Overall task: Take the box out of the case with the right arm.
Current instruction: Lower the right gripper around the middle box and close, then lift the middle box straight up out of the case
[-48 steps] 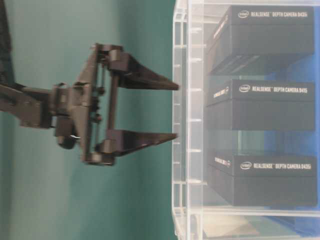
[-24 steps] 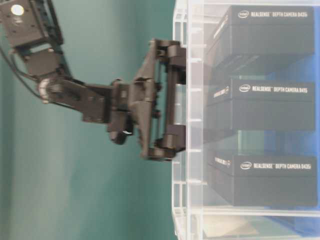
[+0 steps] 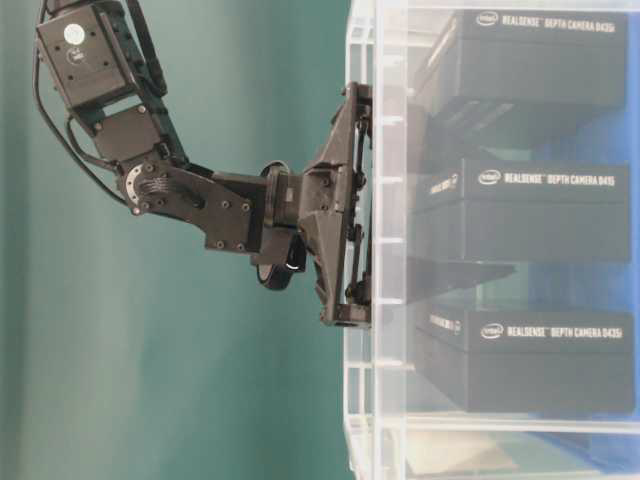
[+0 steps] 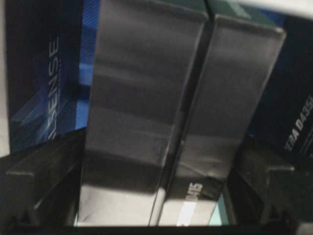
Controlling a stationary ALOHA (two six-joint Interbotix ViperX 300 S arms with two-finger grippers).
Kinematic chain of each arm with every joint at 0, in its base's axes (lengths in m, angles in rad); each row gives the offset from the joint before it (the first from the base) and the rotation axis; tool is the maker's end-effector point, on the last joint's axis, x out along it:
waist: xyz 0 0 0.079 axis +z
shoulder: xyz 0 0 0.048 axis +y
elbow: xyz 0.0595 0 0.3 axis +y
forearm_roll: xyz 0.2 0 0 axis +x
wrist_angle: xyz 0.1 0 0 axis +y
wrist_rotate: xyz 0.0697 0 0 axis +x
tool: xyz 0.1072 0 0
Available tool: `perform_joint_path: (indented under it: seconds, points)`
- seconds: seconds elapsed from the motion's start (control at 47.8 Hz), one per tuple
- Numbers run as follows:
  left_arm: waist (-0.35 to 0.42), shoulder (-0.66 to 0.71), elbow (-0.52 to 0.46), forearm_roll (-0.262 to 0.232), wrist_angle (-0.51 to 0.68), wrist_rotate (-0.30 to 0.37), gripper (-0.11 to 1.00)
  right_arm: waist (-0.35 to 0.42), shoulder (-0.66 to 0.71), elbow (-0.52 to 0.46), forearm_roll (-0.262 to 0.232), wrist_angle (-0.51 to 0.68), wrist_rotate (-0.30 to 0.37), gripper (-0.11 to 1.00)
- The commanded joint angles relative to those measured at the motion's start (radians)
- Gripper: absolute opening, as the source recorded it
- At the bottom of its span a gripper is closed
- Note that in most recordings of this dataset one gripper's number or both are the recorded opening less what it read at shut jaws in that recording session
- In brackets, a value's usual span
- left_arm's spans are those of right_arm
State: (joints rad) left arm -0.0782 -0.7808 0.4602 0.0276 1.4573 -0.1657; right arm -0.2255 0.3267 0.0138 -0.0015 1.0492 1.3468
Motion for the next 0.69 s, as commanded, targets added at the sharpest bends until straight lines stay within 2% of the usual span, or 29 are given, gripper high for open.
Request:
perform_joint_path:
  seconds: [0.0,0.063,0.502,0.669]
  points:
    - [-0.002,0.005,-0.026,0.003,-0.003,0.002,0.00,0.002,-0.020,-0.025,0.006,0.017,0.020,0.77]
    - [-0.002,0.005,-0.025,0.005,-0.005,0.002,0.00,0.003,-0.020,-0.031,0.005,0.028,0.043,0.66]
    - [-0.002,0.005,-0.026,0.005,-0.003,0.003,0.00,0.003,-0.023,-0.057,0.002,0.046,0.044,0.66]
    - [-0.003,0.005,-0.025,0.005,-0.003,0.003,0.00,0.003,-0.043,-0.104,0.000,0.121,0.044,0.66]
